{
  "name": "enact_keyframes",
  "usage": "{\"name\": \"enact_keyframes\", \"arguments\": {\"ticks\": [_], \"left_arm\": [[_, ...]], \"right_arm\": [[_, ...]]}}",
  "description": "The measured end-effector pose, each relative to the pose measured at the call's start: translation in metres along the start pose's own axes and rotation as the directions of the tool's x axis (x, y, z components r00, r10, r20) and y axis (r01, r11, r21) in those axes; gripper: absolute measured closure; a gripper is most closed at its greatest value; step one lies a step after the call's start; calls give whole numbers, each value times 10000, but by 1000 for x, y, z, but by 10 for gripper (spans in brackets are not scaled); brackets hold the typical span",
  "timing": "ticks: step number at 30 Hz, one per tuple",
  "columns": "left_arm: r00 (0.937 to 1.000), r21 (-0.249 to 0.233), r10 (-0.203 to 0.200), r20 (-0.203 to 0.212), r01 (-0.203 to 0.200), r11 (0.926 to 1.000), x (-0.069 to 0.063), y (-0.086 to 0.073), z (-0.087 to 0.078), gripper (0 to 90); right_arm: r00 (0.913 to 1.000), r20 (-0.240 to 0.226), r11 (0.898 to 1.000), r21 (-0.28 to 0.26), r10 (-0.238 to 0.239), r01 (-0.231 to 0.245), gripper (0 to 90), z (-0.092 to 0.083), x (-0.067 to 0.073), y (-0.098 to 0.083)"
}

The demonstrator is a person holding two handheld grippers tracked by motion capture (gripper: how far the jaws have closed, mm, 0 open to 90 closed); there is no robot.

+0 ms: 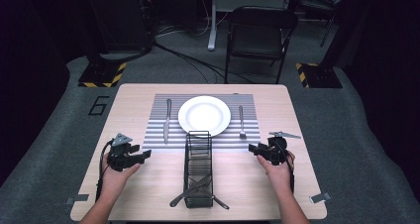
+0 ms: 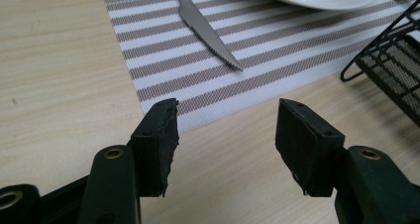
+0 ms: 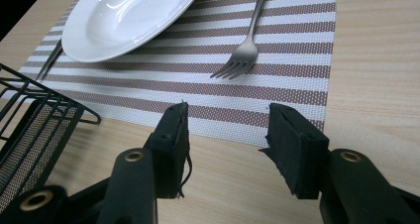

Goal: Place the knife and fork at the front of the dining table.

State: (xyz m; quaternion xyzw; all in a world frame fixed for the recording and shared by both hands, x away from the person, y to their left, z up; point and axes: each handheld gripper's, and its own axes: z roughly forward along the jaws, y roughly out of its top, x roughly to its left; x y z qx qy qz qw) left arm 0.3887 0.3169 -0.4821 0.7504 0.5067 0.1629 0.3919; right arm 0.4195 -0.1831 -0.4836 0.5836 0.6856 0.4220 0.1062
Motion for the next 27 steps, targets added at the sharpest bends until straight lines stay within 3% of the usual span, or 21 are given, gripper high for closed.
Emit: {"name": "enact_keyframes", "arguments": {"ticks": [4,8,14,16,17,27], "left_arm": [[9998,33,-90,163,90,10000,4,-10,1,411],[10000,-15,-76,40,76,10000,9,-16,3,411],[9980,76,296,-551,-292,9995,22,-25,5,401],[9978,129,232,-626,-225,9997,25,-26,6,395],[9977,19,-17,-677,18,10000,28,-28,7,393],[9923,68,-489,-1136,500,9987,44,-32,8,374]], "right_arm": [[10000,1,10000,33,19,-19,504,1,1,0],[9999,135,9999,95,-101,100,504,3,1,-2],[9988,365,9992,254,-329,320,504,6,2,-4],[9984,376,9988,284,-414,404,504,7,2,-5],[9977,442,9981,365,-514,498,504,9,2,-6],[9970,541,9971,541,-561,531,484,11,1,-8]]}}
